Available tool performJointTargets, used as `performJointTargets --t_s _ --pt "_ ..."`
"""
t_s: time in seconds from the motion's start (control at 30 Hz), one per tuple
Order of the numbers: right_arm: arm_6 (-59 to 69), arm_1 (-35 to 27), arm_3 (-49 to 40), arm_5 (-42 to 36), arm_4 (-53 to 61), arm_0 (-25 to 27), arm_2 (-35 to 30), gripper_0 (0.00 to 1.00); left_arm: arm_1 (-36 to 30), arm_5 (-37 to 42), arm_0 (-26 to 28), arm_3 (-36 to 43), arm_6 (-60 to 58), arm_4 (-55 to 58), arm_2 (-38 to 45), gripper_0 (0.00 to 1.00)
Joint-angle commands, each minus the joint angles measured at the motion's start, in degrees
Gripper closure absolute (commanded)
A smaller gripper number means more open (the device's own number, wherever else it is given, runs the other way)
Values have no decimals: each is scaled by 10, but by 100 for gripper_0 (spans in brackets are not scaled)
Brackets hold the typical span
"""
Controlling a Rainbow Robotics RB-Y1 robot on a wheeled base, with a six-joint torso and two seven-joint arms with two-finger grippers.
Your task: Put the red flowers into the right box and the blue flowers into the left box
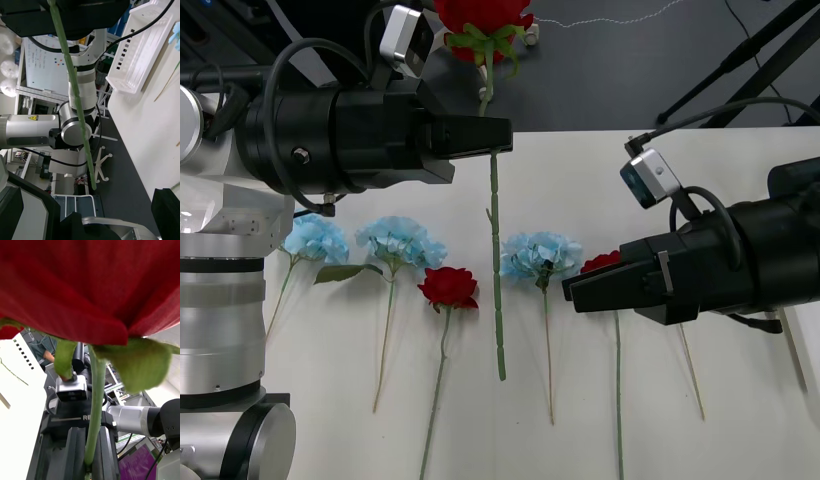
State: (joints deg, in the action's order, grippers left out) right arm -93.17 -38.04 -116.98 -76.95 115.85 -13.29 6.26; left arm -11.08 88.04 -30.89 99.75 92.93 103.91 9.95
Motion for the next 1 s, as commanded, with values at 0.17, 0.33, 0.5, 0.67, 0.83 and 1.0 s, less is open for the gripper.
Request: performJointTargets --t_s 0.17,0.33,0.5,0.67,0.83,1.0 --pt "11 18 -42 29 -19 21 38 0 8 -5 -20 15 23 -1 -7 100" --pt "19 37 -50 35 -31 26 53 0 8 -5 -20 15 23 -1 -7 100" --pt "21 46 -59 58 -60 26 77 0 8 -5 -20 15 23 -1 -7 100" --pt "28 63 -61 72 -72 25 96 0 8 -5 -20 15 23 -1 -7 100" --pt "29 66 -62 95 -72 20 125 0 8 -5 -20 15 23 -1 -7 100" --pt "31 76 -63 101 -91 17 135 0 8 -5 -20 15 23 -1 -7 100"
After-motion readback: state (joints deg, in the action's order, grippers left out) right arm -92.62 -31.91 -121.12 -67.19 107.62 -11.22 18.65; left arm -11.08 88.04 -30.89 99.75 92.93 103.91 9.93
